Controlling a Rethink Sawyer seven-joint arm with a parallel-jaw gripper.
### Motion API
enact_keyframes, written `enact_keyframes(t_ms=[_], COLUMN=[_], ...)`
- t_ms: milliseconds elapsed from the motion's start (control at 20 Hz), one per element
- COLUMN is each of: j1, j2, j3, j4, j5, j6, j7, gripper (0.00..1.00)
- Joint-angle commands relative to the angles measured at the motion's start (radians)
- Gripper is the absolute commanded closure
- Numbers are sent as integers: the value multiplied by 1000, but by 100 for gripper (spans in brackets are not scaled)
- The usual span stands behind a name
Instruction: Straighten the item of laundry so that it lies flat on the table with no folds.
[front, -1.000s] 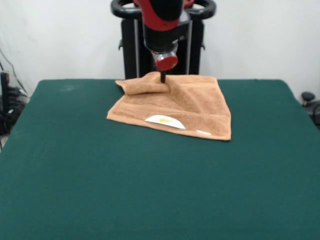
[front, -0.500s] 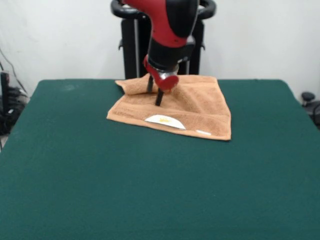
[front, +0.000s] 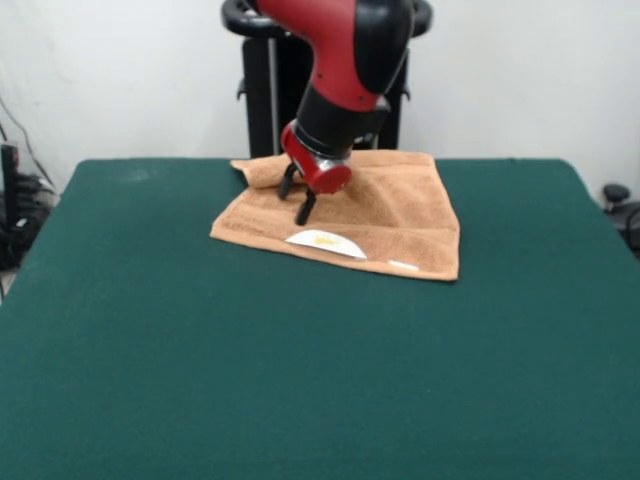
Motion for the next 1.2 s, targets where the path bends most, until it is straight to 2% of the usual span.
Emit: enact_keyframes(t_ms=[50,200,500,600,650,700,750,900,1100,1200], j1=[13,19,-5,-23,-78,-166,-197,-314,-321,-322], j2=[135,150,123,143,152,183,223,325,409,446], j3=[-14,-6,32,66,123,200,226,310,305,305], j4=[-56,-56,-24,-24,-27,-43,-69,-161,-249,-278], j5=[109,137,141,139,99,9,-35,-255,-400,-431], j6=[43,51,5,-63,-140,-275,-348,-546,-729,-832], j7=[191,199,202,221,220,219,222,195,202,220], gripper=[0,0,0,0,0,0,0,0,0,0])
